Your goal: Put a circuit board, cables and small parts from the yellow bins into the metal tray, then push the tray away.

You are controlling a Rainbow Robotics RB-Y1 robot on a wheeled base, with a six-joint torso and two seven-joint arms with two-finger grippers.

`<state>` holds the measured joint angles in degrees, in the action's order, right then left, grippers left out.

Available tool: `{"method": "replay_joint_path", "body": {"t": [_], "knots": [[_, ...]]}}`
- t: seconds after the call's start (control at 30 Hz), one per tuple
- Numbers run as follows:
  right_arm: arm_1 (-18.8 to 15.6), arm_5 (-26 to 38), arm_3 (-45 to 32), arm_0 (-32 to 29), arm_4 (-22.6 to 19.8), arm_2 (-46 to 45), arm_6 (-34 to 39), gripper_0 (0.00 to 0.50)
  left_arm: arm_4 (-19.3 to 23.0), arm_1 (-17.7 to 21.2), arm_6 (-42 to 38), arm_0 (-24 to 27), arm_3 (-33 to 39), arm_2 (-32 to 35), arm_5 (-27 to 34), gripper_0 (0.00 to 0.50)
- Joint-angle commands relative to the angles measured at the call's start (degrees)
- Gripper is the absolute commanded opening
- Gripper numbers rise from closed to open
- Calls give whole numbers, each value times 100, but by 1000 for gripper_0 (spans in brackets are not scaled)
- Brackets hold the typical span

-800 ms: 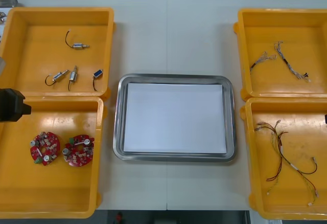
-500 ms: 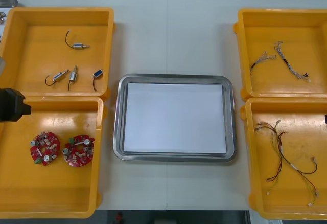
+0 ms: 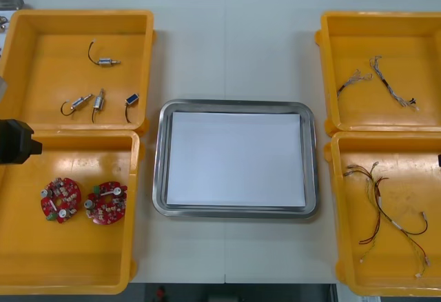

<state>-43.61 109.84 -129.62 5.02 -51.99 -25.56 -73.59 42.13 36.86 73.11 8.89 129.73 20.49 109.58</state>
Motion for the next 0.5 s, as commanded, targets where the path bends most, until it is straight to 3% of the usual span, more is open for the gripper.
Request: {"method": "replay_joint_path", "body": {"t": [0.03, 0.5], "knots": [[-227, 16, -160, 25, -30, 60, -199, 500, 32, -65, 380, -89, 202, 60, 42, 500], [-227, 16, -160, 25, -30, 60, -199, 500, 32, -65, 380, -89, 202, 60, 42, 500]]}}
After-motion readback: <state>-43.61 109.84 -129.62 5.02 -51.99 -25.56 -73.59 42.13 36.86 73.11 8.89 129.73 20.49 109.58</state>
